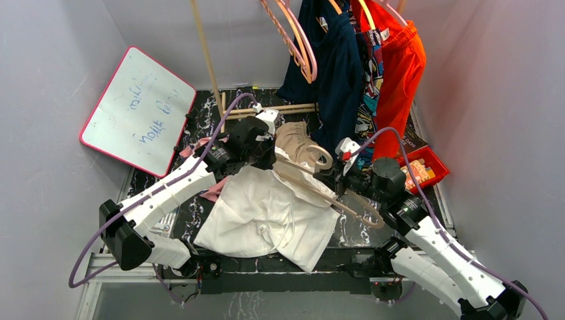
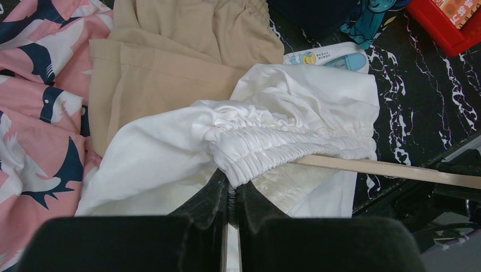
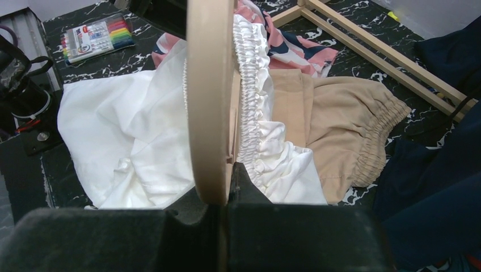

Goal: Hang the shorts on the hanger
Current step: Hang the shorts on the hanger.

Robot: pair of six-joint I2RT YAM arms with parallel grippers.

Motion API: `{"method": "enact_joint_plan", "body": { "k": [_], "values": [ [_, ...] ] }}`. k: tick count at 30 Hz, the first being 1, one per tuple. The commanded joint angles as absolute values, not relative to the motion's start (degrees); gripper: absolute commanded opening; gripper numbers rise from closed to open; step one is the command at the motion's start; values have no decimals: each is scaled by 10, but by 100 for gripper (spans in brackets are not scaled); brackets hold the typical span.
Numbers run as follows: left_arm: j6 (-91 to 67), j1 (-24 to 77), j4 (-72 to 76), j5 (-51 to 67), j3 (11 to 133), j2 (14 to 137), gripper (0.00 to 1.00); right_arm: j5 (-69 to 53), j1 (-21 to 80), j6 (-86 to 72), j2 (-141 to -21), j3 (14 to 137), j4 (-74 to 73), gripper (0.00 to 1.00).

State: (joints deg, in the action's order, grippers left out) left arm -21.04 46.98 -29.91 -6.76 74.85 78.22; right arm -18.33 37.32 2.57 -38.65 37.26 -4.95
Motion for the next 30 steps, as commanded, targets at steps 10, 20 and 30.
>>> {"method": "enact_joint_plan", "body": {
  "k": [10, 20, 30],
  "values": [
    [-222, 468, -310, -34, 794, 755, 0, -240, 384, -28, -417, 343, 120, 0],
    [-221, 468, -317, -33, 800, 746, 33, -253, 395, -27, -420, 347, 112, 0],
    [-203, 468, -319, -39, 813, 718, 73, -238, 395, -52, -398, 325, 158, 0]
  ]
}}
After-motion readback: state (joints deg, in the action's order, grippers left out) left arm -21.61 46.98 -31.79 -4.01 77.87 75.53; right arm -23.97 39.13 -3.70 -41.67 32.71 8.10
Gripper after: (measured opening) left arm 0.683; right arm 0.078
